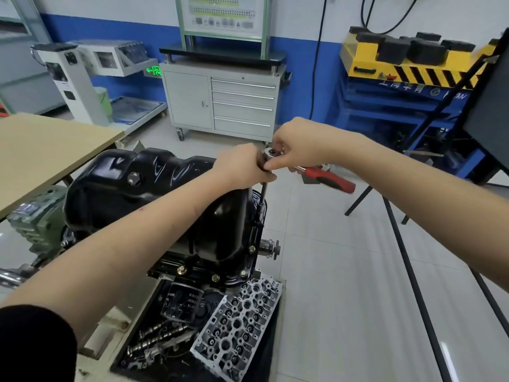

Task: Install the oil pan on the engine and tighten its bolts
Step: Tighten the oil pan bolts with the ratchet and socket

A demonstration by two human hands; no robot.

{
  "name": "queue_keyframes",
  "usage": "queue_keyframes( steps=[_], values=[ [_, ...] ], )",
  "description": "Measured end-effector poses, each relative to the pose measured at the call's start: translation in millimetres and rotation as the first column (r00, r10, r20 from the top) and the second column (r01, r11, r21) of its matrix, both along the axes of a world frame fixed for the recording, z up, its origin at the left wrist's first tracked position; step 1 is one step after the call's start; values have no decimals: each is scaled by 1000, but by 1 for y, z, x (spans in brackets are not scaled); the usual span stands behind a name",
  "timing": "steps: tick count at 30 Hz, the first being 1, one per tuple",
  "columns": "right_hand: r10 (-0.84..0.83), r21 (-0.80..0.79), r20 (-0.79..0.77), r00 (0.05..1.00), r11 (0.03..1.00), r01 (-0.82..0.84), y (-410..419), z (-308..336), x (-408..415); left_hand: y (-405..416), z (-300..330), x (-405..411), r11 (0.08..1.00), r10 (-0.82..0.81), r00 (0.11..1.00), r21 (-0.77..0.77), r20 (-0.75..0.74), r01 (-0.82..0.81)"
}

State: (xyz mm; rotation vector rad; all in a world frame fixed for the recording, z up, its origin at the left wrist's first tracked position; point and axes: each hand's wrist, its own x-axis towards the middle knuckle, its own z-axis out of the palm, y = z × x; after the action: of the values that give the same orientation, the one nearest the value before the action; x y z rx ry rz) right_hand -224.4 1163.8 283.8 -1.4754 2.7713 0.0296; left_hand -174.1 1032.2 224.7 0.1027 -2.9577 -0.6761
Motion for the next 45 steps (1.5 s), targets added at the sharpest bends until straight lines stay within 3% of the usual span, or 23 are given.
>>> queue_keyframes(
  steps=[2,6,10,16,21,24,28,31,35,38,42,45],
  values=[
    [-17,-19,33,999,1000,18,1,-2,-2,1,0,0,1000,-5,1000,-30,2,5],
    [7,-47,101,995,999,-3,9,3,-3,5,-2,1,955,-38,999,-294,35,47],
    [100,-81,94,991,992,-92,9,4,-3,3,-3,0,931,-74,996,-354,42,84],
    [231,-41,-67,971,971,-234,6,-2,-1,2,-4,2,905,-143,989,-399,39,147],
    [99,68,-89,991,993,-93,4,5,-2,3,-6,2,919,-96,995,-383,0,89],
    [49,25,20,999,998,-50,10,4,-3,3,-5,0,917,-114,994,-384,0,105],
    [136,-17,-123,983,990,-139,12,-4,0,1,-5,1,906,-162,987,-393,19,156],
    [165,-21,-141,976,985,-169,10,-4,0,0,-6,3,899,-198,980,-395,17,188],
    [107,53,-58,993,993,-104,14,3,-2,2,-7,1,917,-138,990,-378,-13,123],
    [83,-27,66,994,996,-81,19,-1,-1,2,-7,1,916,-134,991,-385,-26,114],
    [157,-10,-150,976,987,-160,15,-6,2,0,-5,1,906,-172,985,-388,28,170],
    [212,17,-186,959,977,-212,8,-6,4,-1,-6,2,901,-201,978,-382,49,204]
  ],
)
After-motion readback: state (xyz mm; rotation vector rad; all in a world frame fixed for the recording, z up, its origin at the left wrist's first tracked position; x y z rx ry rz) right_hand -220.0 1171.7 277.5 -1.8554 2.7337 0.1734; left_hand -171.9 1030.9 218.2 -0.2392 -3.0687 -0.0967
